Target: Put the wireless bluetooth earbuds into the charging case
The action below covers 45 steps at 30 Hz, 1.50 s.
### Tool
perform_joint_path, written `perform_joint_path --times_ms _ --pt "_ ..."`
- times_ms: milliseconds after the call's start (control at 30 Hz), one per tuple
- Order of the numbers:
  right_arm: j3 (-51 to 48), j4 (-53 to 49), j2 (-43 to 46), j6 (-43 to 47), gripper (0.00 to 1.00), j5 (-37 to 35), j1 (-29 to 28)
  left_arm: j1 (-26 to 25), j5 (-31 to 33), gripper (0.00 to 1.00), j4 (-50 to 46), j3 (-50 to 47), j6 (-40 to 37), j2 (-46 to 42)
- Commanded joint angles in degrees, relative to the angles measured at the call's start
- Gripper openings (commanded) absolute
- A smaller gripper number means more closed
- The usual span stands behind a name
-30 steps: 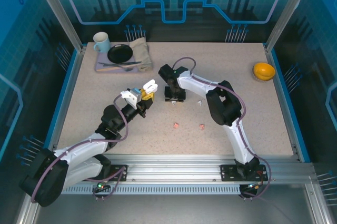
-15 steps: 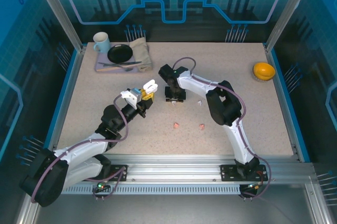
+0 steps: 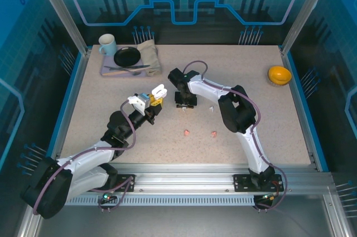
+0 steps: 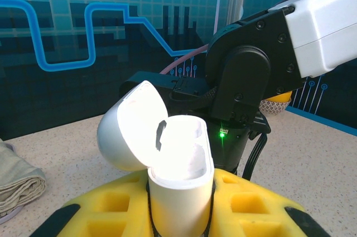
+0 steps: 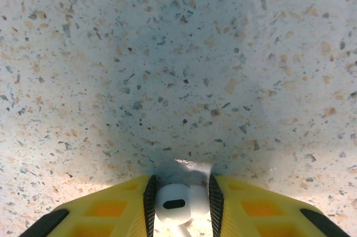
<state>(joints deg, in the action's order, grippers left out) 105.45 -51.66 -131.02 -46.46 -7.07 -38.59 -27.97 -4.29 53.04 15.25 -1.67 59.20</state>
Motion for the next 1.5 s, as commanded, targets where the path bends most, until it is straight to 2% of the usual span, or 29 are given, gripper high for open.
perform_joint_path --times_ms 0,700,967,1167,1467 --pt "0.4 -1.46 0.11 -0.94 0.32 0.66 -0.71 0.11 -0.8 0.0 1.8 -0.04 -0.92 0.21" --pt "-13.43 8.67 14.43 -3.54 0.28 0.17 3.12 0.18 -0.93 0.0 -0.06 1.15 -0.96 0.06" --pt "-20.93 17.04 27.07 -3.12 0.28 1.77 5.35 0.15 -2.33 0.0 -2.1 1.99 -0.88 -0.58" --pt "-24.57 23.19 37.41 -2.15 0.28 2.58 6.27 0.1 -5.78 0.0 -2.86 3.25 -0.09 -0.02" --pt "-33.24 39.62 52.61 0.49 0.27 4.19 6.6 0.02 -8.11 0.0 -1.49 6.48 1.75 2.94"
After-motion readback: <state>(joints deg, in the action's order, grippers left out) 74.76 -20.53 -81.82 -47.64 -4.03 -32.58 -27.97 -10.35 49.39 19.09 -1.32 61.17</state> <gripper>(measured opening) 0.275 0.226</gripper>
